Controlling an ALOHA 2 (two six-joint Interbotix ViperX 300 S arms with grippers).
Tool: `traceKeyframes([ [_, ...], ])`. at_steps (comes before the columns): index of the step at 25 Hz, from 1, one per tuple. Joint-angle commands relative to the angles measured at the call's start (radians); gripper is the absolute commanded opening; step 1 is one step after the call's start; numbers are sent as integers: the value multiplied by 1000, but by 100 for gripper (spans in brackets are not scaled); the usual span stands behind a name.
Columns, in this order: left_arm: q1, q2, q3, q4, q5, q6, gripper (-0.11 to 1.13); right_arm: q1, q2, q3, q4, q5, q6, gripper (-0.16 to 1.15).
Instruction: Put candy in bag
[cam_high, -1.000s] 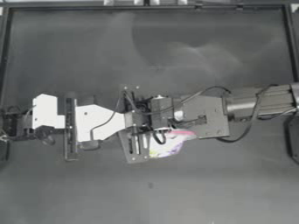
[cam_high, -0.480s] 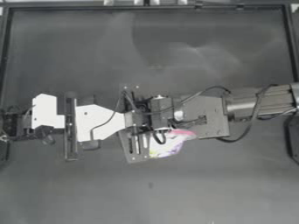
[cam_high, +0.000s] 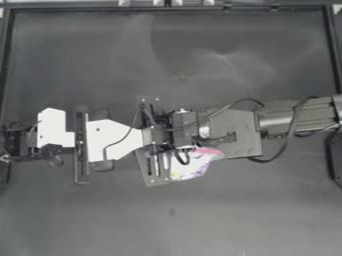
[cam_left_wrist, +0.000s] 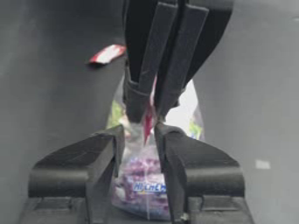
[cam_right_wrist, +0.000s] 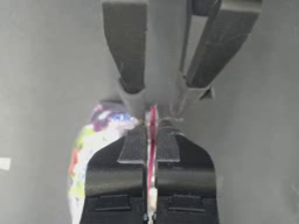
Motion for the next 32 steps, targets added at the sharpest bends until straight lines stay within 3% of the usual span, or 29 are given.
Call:
traceKeyframes([
  [1,-2,-9,-18,0,-11,-2,70,0,-58,-11,-2,-5,2,5],
  [7,0,2,-18,0,-11,-5,68,2,-57,-11,-2,-6,2,5],
  [14,0,3,-18,0,-14,-6,54,0,-57,-11,2,-6,2,5],
  [23,0,14,-44,0,-9,-5,59,2,-54,-11,3,-6,0,5],
  [28,0,55,-57,2,-8,-3,51,5,-55,-11,2,-5,0,5],
  [32,-3,52,-55,3,-8,-2,32,5,-55,-11,0,-5,0,5],
])
